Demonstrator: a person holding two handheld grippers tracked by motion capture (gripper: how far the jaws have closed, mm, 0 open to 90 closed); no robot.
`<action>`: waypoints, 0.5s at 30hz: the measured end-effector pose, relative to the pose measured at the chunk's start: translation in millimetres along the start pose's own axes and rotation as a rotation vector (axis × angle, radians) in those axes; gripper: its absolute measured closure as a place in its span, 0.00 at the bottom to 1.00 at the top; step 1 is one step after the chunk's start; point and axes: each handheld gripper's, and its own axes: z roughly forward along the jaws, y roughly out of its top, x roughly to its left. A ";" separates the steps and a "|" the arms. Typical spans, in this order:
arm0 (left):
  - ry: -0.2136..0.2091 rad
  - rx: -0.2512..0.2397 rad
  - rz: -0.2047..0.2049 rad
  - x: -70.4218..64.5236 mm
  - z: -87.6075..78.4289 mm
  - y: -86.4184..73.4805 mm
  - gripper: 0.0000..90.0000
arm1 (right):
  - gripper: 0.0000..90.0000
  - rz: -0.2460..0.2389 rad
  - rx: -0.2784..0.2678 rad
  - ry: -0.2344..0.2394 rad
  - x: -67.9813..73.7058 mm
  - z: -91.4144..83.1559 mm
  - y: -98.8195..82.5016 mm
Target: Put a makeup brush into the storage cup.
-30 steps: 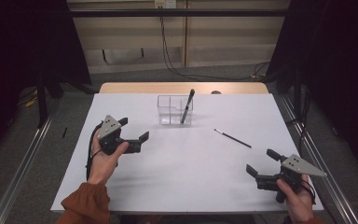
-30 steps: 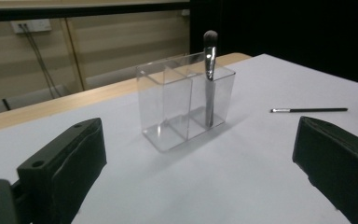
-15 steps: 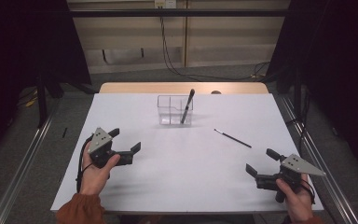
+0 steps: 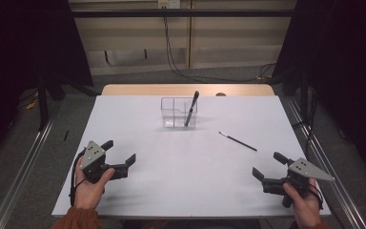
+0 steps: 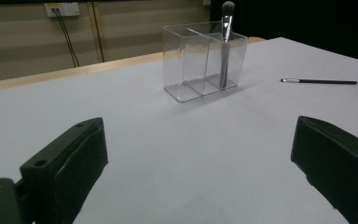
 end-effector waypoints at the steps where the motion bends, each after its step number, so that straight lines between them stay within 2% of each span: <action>1: 0.004 0.000 -0.003 -0.3 -1.4 -1.9 0.04 | 0.00 -0.005 0.002 0.001 -0.5 0.2 0.0; 11: 0.045 0.014 0.028 -6.9 -22.9 -7.5 0.04 | 0.00 -0.003 -0.005 0.008 -1.2 0.2 0.5; 15: 0.055 0.019 0.006 -7.5 -30.6 -12.7 0.04 | 0.00 -0.012 -0.006 0.007 -0.5 0.2 0.7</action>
